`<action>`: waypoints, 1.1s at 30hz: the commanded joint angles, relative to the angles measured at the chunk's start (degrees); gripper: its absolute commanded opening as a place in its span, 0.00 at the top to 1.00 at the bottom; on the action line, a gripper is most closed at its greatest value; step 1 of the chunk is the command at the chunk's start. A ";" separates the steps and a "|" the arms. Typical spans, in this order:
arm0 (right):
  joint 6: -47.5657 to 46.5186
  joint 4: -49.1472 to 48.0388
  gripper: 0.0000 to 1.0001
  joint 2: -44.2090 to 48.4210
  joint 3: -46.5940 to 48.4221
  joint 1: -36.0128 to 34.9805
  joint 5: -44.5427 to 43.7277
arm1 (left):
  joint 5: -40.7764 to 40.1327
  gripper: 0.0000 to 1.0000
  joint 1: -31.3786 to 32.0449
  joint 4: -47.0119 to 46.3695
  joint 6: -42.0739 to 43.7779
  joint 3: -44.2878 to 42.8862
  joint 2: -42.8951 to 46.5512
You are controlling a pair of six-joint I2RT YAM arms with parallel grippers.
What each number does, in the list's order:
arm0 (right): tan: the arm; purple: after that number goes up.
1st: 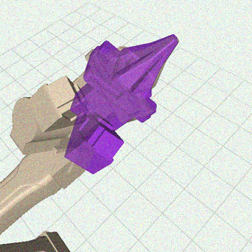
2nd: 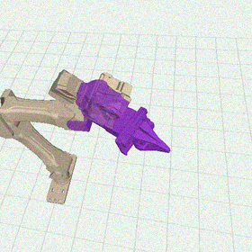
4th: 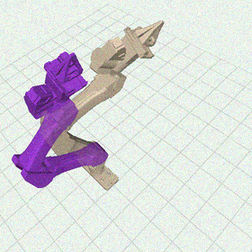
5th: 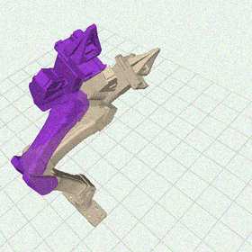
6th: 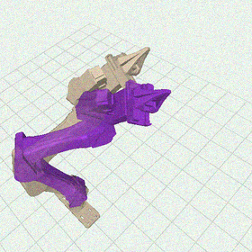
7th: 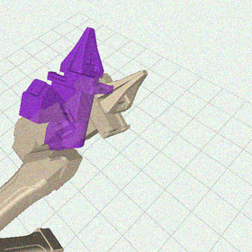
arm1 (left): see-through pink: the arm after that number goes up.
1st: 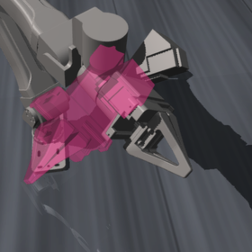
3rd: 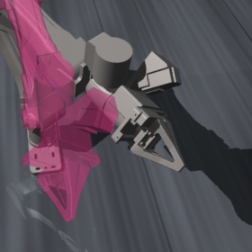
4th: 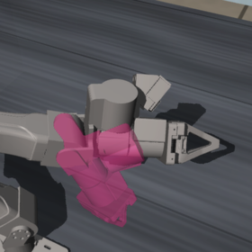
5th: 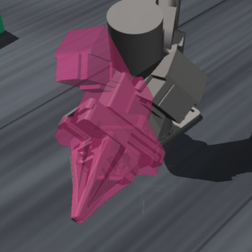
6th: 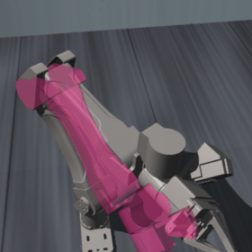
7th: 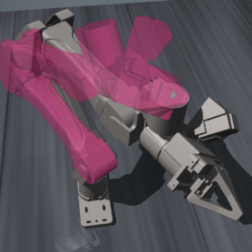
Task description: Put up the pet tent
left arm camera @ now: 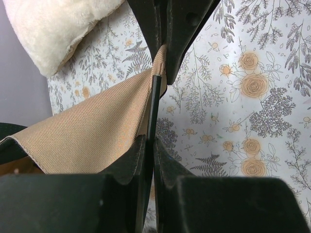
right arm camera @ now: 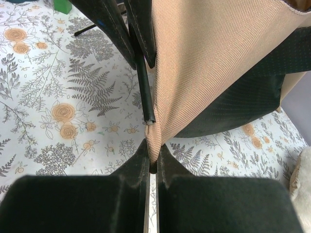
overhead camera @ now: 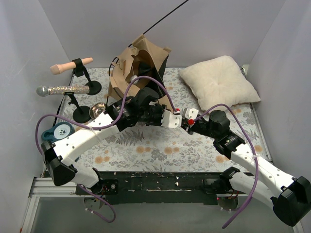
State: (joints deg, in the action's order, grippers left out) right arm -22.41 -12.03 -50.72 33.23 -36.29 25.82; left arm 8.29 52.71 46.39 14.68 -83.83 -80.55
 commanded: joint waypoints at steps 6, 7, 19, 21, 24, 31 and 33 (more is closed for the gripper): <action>1.76 1.05 0.99 1.24 1.92 -0.01 2.57 | -11.64 1.00 -3.23 2.74 1.23 1.65 3.12; 1.85 1.13 0.99 1.24 1.84 0.08 2.48 | -11.55 1.00 -3.14 2.65 1.23 1.74 3.21; -0.96 1.92 0.99 2.38 1.04 -0.01 5.37 | -13.83 1.00 -3.14 2.47 -0.35 0.34 1.28; -2.27 2.19 0.99 2.55 0.87 -0.01 5.64 | -14.27 1.00 -3.14 2.91 -1.14 -0.45 0.49; -4.30 2.63 0.99 3.08 0.61 -0.09 6.25 | -14.45 1.00 -3.14 3.44 -2.54 -1.77 -0.39; -9.40 3.51 0.99 3.79 -0.01 -0.44 6.96 | -14.62 1.00 -3.14 4.67 -4.65 -4.14 -2.24; -10.28 3.86 0.99 3.70 -0.19 -0.62 7.13 | -14.53 1.00 -3.14 4.94 -5.62 -5.28 -2.76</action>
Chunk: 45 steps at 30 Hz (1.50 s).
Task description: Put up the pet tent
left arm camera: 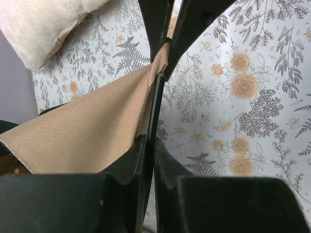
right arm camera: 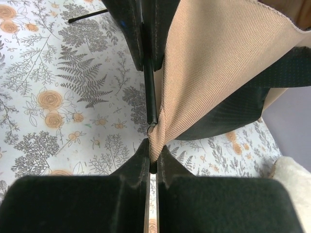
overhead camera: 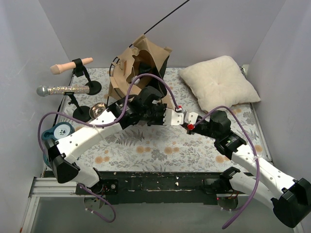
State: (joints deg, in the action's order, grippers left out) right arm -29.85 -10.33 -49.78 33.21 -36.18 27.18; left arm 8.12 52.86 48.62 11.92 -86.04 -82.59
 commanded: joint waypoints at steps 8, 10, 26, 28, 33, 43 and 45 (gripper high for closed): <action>-5.31 2.77 0.99 2.41 -0.52 -1.61 5.08 | -12.78 1.00 -3.20 5.52 -6.12 -7.91 -3.37; -5.57 2.68 0.99 2.14 -0.43 -1.78 4.81 | -12.78 1.00 -3.12 5.87 -6.73 -8.44 -3.72; -11.37 3.03 0.99 2.14 -1.66 -3.81 3.06 | -11.55 1.00 -3.11 8.95 -9.73 -13.63 -6.09; -11.03 2.86 0.99 1.79 -1.40 -3.89 2.71 | -11.55 1.00 -3.11 9.12 -9.73 -13.45 -6.10; -6.56 1.81 0.99 1.09 -0.17 -3.89 1.48 | -11.90 1.00 -3.11 8.86 -8.24 -11.09 -5.13; -2.32 2.68 0.99 0.21 1.94 -3.81 0.95 | -12.52 1.00 -2.85 7.10 -4.28 -6.06 -3.28; -2.41 2.68 0.99 0.12 2.12 -3.89 0.51 | -12.08 1.00 -2.68 7.62 -4.54 -6.33 -3.54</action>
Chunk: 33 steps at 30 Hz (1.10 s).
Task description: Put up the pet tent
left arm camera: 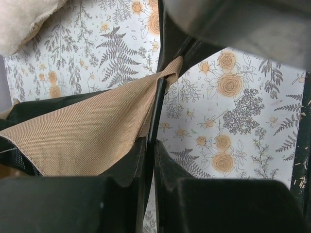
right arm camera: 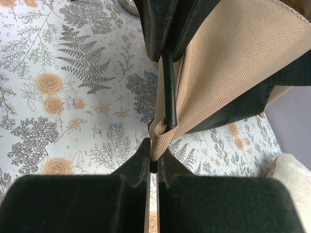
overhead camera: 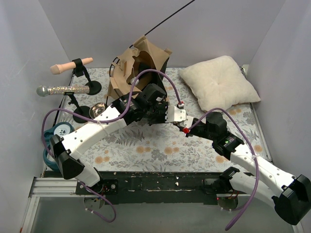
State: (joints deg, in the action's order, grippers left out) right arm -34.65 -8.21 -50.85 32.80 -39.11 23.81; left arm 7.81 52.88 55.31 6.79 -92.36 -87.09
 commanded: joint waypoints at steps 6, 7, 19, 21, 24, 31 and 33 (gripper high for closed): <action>5.03 -0.67 0.99 1.10 2.71 -0.88 1.59 | -10.19 1.00 -2.61 -0.02 1.12 2.61 2.71; 5.56 -0.84 0.99 1.37 2.71 -0.88 1.67 | -10.27 1.00 -2.61 -0.29 1.30 3.40 3.15; 8.73 -1.11 0.99 1.98 2.80 -0.79 6.33 | -10.63 1.00 -2.61 -4.33 3.23 7.72 6.58; 8.73 -0.24 0.99 1.37 3.32 -0.79 6.68 | -10.80 1.00 -2.43 -4.42 3.41 7.28 6.14; 8.90 1.00 0.99 0.23 4.55 -0.79 7.65 | -11.50 1.00 -1.38 -4.51 4.11 7.01 5.88; 10.39 2.84 0.99 -0.92 6.14 -0.79 8.09 | -12.82 1.00 -0.15 -6.70 6.66 11.05 8.69; 11.36 3.28 0.99 -1.44 6.75 -0.79 7.83 | -13.00 1.00 0.46 -7.14 7.88 11.85 9.13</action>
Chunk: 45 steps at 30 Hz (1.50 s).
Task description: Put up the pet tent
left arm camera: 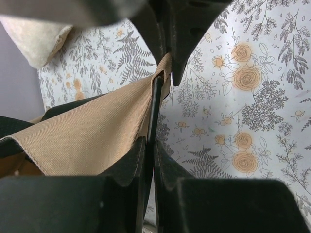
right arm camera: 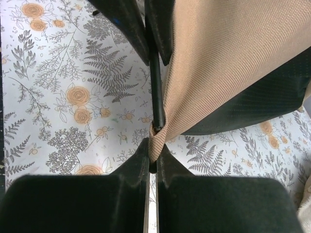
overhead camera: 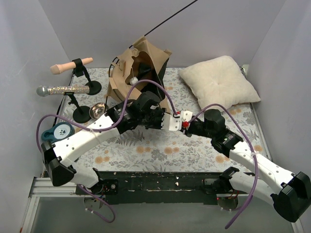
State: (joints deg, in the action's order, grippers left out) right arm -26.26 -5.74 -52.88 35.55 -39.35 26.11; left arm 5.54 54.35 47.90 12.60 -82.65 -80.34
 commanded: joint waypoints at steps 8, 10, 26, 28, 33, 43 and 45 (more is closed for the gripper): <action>4.29 4.59 0.99 -2.22 7.16 -0.55 8.43 | -14.50 1.00 2.07 -3.16 6.47 6.97 4.48; 4.20 5.65 0.99 -2.84 7.86 -0.55 9.22 | -15.47 1.00 2.87 -3.43 6.82 7.50 4.31; 6.83 14.61 0.99 -8.37 13.14 -0.55 15.81 | -27.60 1.00 7.96 -16.51 16.30 17.52 6.50; 7.80 15.23 0.99 -9.34 13.93 -0.55 17.22 | -28.65 1.00 9.10 -18.80 19.11 20.06 7.64; 9.99 16.64 0.99 -11.36 15.69 -0.55 19.59 | -29.71 1.00 11.83 -25.82 26.32 28.06 12.21; 18.09 14.88 0.99 -13.91 16.66 -0.55 22.05 | -31.29 1.00 15.88 -32.43 27.92 34.14 14.16; 18.44 14.97 0.99 -14.09 16.83 -0.55 22.32 | -31.29 1.00 16.49 -32.52 27.74 34.49 13.89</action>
State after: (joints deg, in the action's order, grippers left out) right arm -11.81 12.01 -67.29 48.42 -38.74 40.71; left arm -25.02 70.02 15.68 40.12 -49.89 -65.80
